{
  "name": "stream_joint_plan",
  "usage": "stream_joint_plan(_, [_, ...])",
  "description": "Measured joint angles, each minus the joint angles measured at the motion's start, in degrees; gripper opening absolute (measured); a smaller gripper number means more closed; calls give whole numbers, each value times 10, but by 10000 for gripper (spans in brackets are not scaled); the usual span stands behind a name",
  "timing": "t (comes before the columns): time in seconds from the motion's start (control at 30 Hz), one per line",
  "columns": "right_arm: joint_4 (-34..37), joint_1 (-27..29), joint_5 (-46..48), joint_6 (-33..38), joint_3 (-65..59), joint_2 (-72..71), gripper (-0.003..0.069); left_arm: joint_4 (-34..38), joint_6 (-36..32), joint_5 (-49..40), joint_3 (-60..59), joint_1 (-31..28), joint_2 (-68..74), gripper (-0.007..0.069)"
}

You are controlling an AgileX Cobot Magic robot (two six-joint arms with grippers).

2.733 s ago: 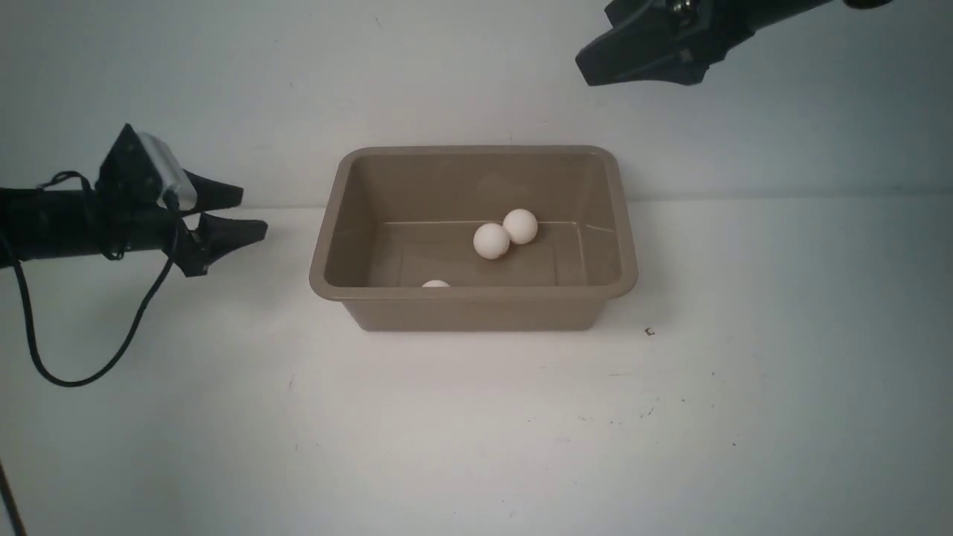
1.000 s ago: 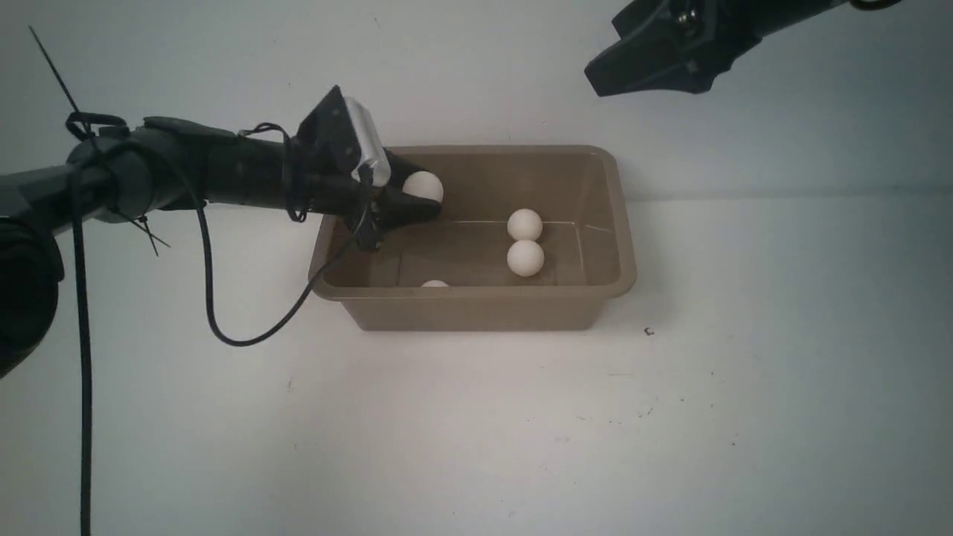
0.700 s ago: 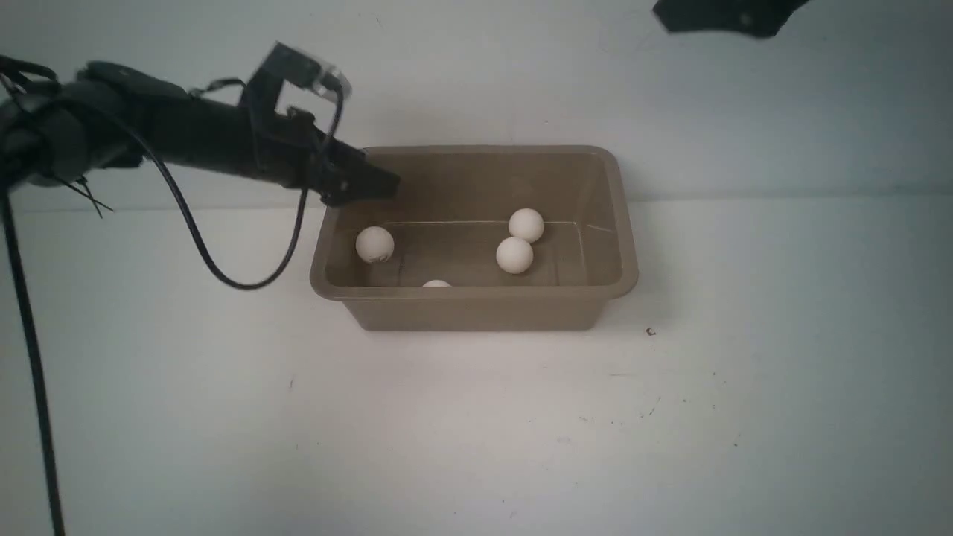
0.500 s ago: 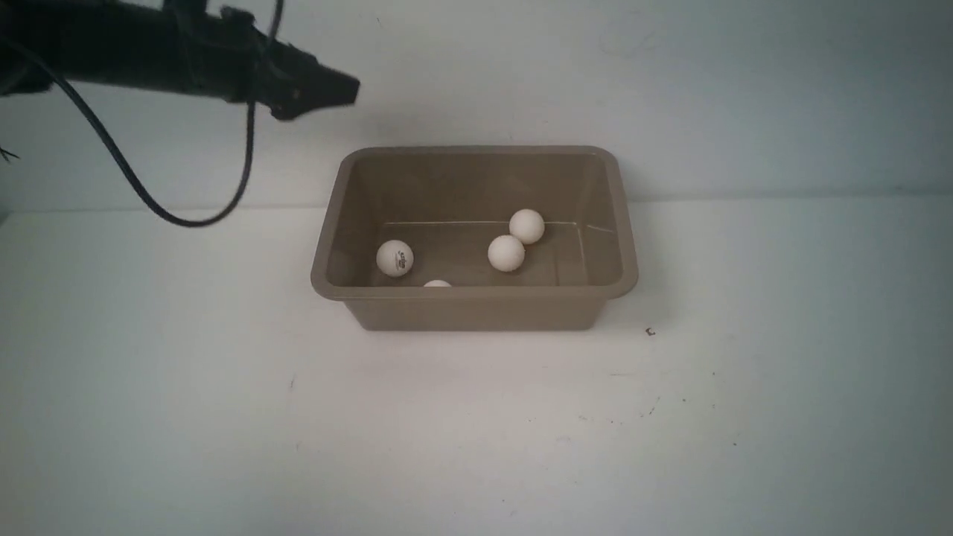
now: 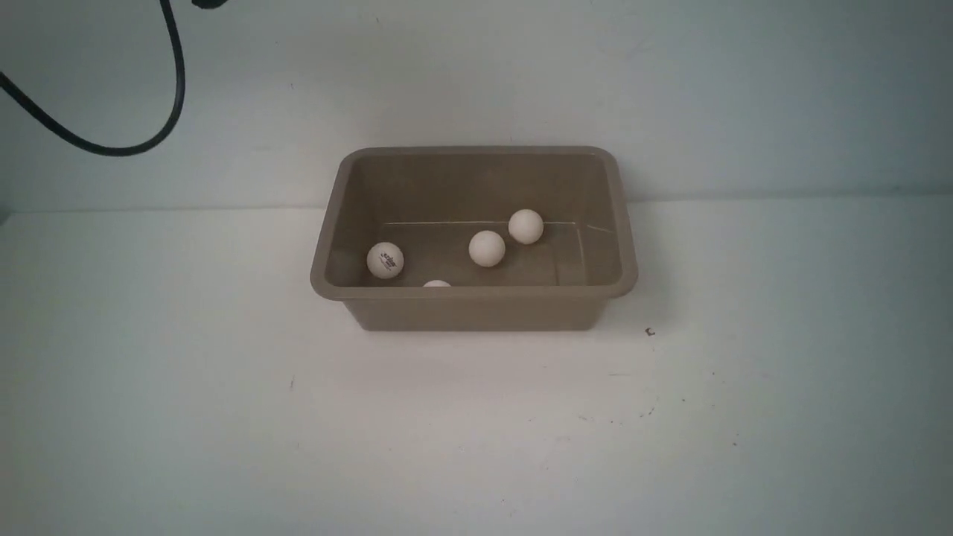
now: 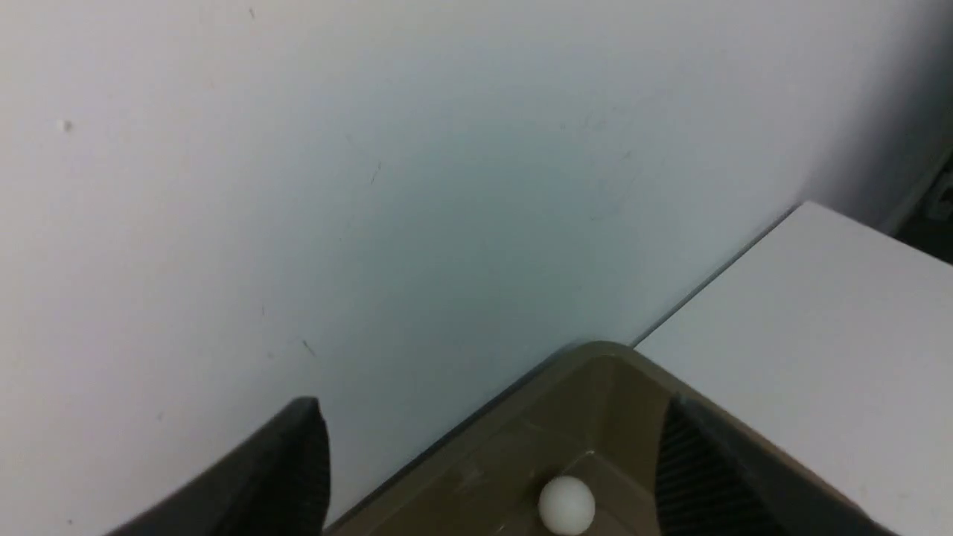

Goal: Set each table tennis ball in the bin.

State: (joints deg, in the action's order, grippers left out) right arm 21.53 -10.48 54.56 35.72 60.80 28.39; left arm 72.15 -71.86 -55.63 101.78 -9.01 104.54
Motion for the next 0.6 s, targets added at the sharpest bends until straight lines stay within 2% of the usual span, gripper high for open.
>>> stream_joint_plan(0.03, [0,0,-22,0,-28,-23,525,4,0,-1,0,0,0,531])
stream_joint_plan(0.13, [3,0,-133,1,-222,-120,525,14,0,-14,0,0,0,531])
stream_joint_plan(0.27, [54,0,-282,1,-401,-222,525,22,0,-26,0,2,0,531])
stream_joint_plan(0.4, [152,0,-413,1,-478,-282,525,29,0,-46,0,5,0,531])
stream_joint_plan(0.6, [196,0,-450,19,-508,-291,525,32,1,-67,0,5,0,531])
